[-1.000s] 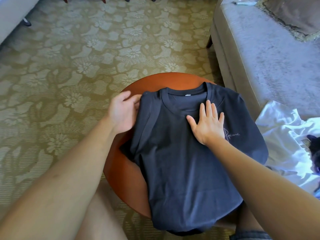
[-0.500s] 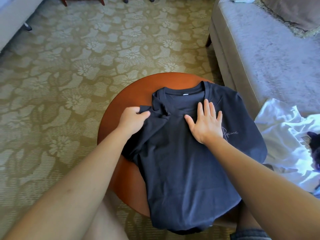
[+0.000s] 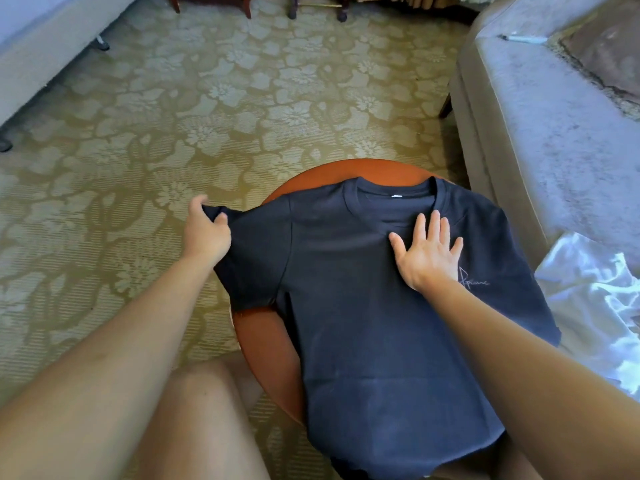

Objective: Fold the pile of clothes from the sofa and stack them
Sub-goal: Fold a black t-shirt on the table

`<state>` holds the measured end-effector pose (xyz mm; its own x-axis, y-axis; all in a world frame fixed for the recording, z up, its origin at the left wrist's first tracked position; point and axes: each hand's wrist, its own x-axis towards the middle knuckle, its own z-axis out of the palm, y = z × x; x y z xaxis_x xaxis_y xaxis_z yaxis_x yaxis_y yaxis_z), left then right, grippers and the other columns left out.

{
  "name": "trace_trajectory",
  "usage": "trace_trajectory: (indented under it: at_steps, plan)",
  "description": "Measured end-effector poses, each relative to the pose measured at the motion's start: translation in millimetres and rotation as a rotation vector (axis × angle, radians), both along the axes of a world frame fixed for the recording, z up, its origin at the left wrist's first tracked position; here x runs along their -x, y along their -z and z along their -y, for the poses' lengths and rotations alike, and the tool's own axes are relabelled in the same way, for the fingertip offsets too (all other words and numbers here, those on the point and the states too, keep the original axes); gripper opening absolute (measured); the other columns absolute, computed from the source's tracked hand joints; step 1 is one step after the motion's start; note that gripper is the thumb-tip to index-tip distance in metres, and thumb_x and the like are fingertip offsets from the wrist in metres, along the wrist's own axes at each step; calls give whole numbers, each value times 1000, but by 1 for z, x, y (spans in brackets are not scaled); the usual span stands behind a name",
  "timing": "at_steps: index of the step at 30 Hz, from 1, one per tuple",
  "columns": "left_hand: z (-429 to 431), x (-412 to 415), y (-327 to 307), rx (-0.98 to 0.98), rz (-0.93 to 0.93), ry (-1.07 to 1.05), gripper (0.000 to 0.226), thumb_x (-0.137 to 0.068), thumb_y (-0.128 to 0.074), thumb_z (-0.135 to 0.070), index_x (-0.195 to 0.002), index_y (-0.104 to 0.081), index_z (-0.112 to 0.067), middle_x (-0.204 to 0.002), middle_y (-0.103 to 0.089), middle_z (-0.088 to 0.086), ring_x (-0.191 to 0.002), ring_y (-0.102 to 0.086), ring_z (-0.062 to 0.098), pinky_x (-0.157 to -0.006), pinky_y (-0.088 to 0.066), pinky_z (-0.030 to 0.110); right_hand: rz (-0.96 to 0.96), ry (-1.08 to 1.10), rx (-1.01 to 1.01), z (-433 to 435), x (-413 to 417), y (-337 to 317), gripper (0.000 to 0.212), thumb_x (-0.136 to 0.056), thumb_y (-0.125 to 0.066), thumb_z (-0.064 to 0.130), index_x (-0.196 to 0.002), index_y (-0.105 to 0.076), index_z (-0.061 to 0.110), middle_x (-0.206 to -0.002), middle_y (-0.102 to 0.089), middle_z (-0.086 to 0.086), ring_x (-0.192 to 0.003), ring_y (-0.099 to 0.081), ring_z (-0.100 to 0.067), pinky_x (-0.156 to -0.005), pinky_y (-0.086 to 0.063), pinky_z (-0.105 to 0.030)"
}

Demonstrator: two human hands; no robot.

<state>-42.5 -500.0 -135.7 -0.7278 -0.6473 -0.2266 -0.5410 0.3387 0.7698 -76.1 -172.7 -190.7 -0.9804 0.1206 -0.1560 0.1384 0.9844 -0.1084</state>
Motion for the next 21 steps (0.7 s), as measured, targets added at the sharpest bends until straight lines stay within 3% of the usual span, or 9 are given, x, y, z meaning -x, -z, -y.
trace_trajectory:
  at_steps: [2, 5, 8, 10, 13, 15, 18, 21]
  plan:
    - [10, 7, -3, 17, -1, 33, 50, -102, -46, -25, -149, -28, -23, -150, -39, 5, -131, -43, 30, -92, -37, 31, 12, 8, 6, 12, 10, 0, 79, -95, -15, 65, -155, -6, 16, -163, 4, -6, -149, 7, -24, -118, -3, -54]
    - [20, 9, -8, -84, 86, 174, 77, -98, -53, -37, -155, -2, -32, -160, -20, 0, -143, -29, 27, -110, -31, 41, 9, 36, 11, 25, 26, 0, 80, -94, -15, 65, -155, -7, 15, -163, 3, -8, -149, 7, -24, -118, -2, -55]
    - [23, -5, 0, -203, 97, 312, 92, -94, -63, -24, -153, 6, -40, -160, -21, -5, -141, -33, 23, -106, -36, 40, 19, 44, 23, 31, 39, -2, 80, -94, -16, 66, -155, -7, 14, -163, 3, -9, -149, 7, -25, -117, -1, -56]
    - [24, -14, 9, -155, 55, 332, 80, -96, -57, -13, -153, -8, -40, -158, -26, -5, -138, -36, 21, -100, -40, 35, 78, 43, 36, 32, 43, -7, 81, -94, -15, 67, -156, -5, 15, -163, 6, -8, -149, 9, -25, -118, 0, -56]
    - [24, -18, 11, -40, -44, 221, 42, -99, -50, -10, -140, -50, -23, -145, -46, 3, -128, -47, 23, -96, -42, 31, 75, 8, 35, 34, 26, -17, 80, -95, -20, 66, -156, -2, 17, -162, 10, -8, -149, 10, -26, -117, 1, -58]
    - [20, -14, 5, -32, -20, 210, 37, -98, -52, -13, -135, -54, -17, -138, -52, 5, -118, -53, 22, -89, -43, 29, -7, -91, 42, 38, -1, -24, 75, -97, -24, 62, -155, -4, 20, -162, 10, -7, -149, 10, -26, -116, 1, -58]
    - [18, -8, -7, -115, 87, 275, 69, -88, -65, -12, -149, -33, -18, -147, -42, 3, -130, -46, 25, -97, -43, 33, 41, -238, 47, 40, -37, -26, 73, -96, -24, 64, -155, -7, 25, -162, 11, -2, -148, 14, -24, -116, 3, -56]
    - [11, -6, -27, -49, 190, 341, 89, -84, -66, -7, -155, -14, -19, -161, -17, 7, -143, -27, 28, -106, -38, 39, 118, -294, -4, 32, -55, -17, 75, -94, -19, 67, -155, -3, 27, -162, 13, -2, -148, 16, -24, -118, 1, -56]
